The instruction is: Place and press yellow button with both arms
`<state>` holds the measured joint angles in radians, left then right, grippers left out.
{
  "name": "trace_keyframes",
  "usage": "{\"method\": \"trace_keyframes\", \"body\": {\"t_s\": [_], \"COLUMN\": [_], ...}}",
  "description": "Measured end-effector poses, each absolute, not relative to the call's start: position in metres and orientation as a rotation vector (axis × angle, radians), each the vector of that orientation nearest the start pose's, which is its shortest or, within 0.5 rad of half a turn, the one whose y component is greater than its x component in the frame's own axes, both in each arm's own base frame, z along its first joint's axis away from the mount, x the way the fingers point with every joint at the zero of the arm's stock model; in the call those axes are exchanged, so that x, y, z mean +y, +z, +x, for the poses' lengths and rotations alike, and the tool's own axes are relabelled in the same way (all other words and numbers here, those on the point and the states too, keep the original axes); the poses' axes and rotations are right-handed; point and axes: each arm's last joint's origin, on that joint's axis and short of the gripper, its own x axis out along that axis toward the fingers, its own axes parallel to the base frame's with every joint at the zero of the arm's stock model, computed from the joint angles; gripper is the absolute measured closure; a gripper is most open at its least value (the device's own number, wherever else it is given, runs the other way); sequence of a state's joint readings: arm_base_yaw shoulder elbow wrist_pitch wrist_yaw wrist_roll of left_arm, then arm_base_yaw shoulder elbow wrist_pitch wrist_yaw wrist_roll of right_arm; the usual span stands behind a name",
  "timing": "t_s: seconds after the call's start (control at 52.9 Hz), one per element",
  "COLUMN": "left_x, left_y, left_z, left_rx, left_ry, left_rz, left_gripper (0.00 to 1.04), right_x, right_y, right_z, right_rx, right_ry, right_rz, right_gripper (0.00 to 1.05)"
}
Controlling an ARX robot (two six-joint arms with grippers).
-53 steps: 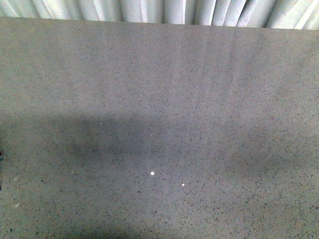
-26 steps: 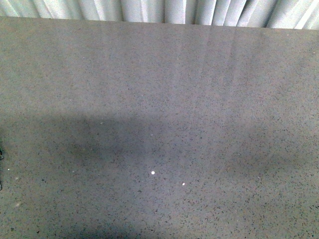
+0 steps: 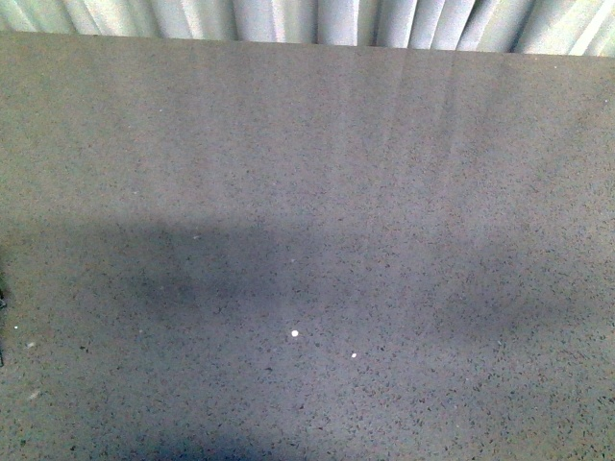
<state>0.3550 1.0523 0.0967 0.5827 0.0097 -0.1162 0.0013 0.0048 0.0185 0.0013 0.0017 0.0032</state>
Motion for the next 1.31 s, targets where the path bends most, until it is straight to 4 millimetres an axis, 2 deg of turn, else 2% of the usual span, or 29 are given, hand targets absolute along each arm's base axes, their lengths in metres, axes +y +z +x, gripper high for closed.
{"method": "trace_keyframes", "body": {"t_s": [0.359,0.946,1.305], "left_x": [0.065,0.076,0.074], "left_y": [0.094,0.079,0.072], "left_z": [0.173,0.198,0.2], "left_rx": [0.453,0.48,0.505], "left_ry": [0.352,0.352,0.355], "left_rz": [-0.19,-0.163,-0.145], "left_gripper": [0.09,0.09,0.09], "right_x": [0.0,0.0,0.0], "right_y": [0.169,0.169,0.17], "right_z": [0.097,0.097,0.097], "right_rx": [-0.015,-0.015,-0.015], "right_ry": [0.0,0.0,0.0], "right_rz": [0.003,0.003,0.003], "right_gripper": [0.09,0.09,0.09]}}
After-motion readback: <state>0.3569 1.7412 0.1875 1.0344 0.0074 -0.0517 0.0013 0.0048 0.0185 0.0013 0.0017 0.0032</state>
